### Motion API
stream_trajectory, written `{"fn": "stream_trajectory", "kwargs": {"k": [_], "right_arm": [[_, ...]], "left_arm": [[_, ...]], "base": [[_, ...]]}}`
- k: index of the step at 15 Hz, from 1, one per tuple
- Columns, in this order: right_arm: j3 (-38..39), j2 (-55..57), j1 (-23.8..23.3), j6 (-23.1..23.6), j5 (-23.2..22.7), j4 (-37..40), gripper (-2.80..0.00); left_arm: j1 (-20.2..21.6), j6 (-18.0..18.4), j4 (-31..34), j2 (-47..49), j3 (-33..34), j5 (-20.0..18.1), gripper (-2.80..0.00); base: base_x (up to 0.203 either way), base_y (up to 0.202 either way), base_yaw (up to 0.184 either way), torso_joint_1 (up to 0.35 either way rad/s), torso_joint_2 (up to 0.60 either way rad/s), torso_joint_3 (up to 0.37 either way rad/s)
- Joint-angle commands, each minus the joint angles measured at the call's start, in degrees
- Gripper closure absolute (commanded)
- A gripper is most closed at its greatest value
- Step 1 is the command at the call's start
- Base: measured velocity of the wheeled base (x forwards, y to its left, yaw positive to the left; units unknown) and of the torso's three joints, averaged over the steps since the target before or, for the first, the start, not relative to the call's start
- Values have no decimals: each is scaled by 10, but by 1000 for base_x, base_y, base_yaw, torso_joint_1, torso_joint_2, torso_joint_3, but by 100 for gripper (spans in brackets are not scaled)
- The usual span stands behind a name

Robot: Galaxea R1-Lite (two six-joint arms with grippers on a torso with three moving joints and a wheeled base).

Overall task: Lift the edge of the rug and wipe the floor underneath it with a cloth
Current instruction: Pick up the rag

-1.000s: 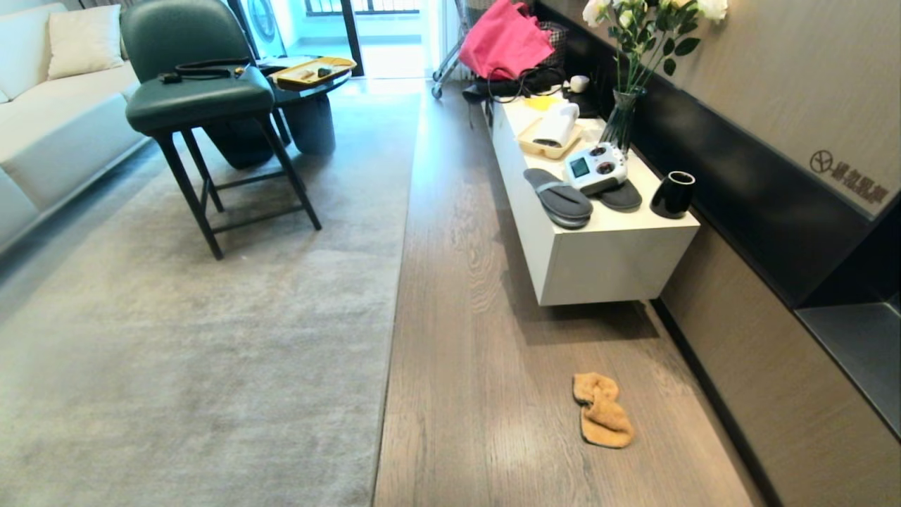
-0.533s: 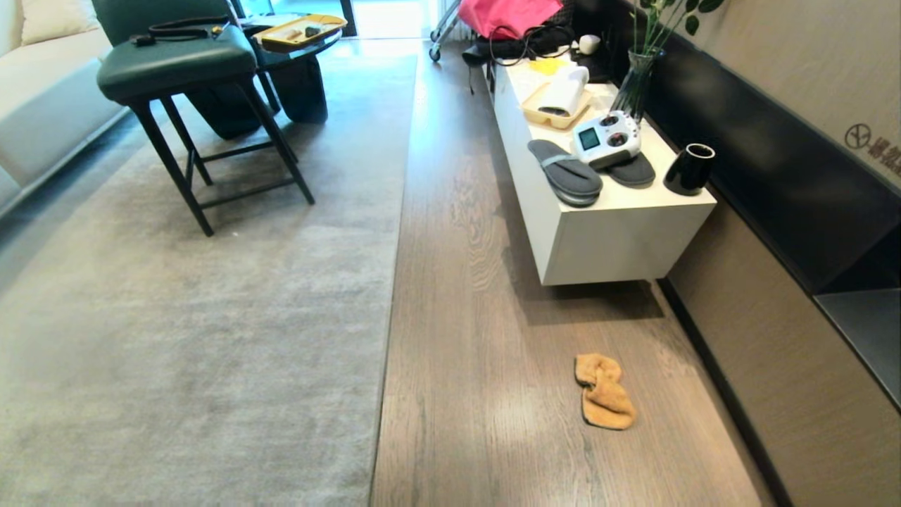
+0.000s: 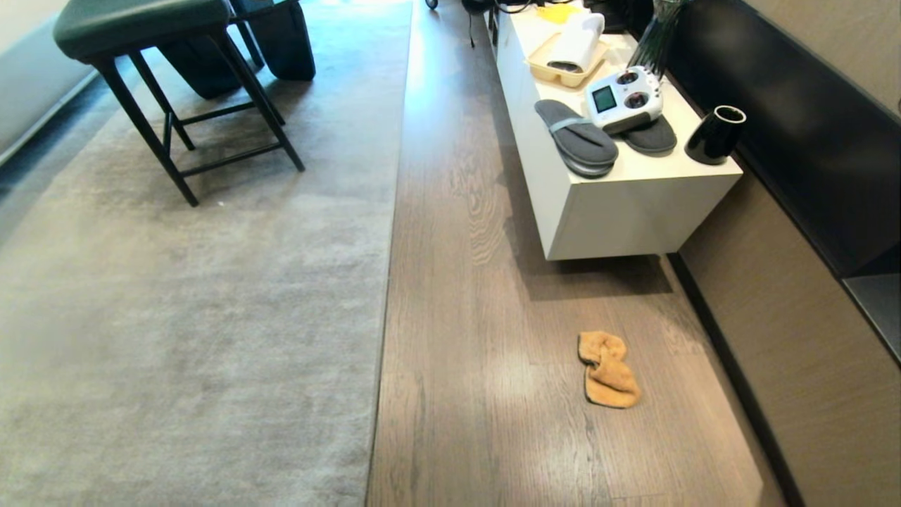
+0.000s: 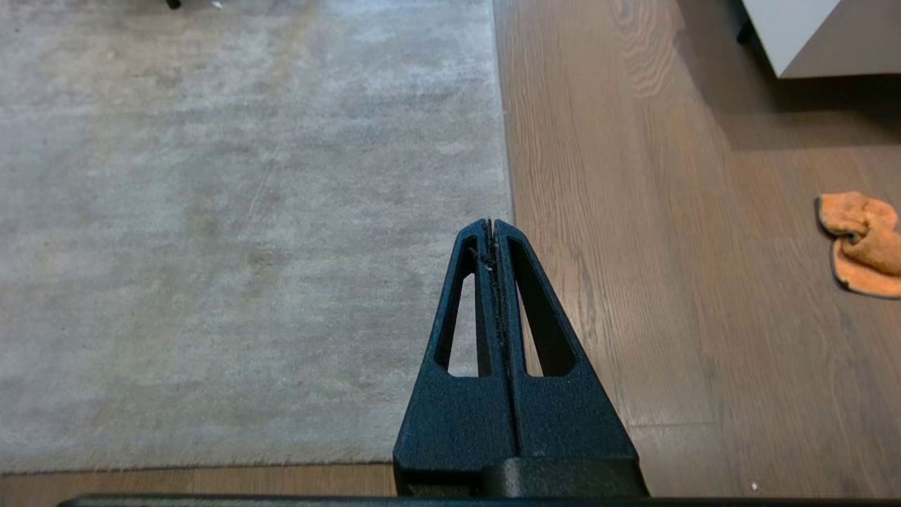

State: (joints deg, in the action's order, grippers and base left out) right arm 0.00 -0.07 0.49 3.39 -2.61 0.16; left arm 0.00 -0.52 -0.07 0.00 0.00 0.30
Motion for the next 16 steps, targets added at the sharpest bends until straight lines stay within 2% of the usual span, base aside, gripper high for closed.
{"fn": "stream_trajectory", "kwargs": {"k": [1, 16], "right_arm": [[0, 1, 0, 0, 0, 0, 0], [0, 1, 0, 0, 0, 0, 0]], "left_arm": [[0, 0, 0, 0, 0, 0, 0], [0, 0, 0, 0, 0, 0, 0]], "base": [[0, 0, 0, 2, 2, -193], [0, 0, 0, 4, 3, -196]]}}
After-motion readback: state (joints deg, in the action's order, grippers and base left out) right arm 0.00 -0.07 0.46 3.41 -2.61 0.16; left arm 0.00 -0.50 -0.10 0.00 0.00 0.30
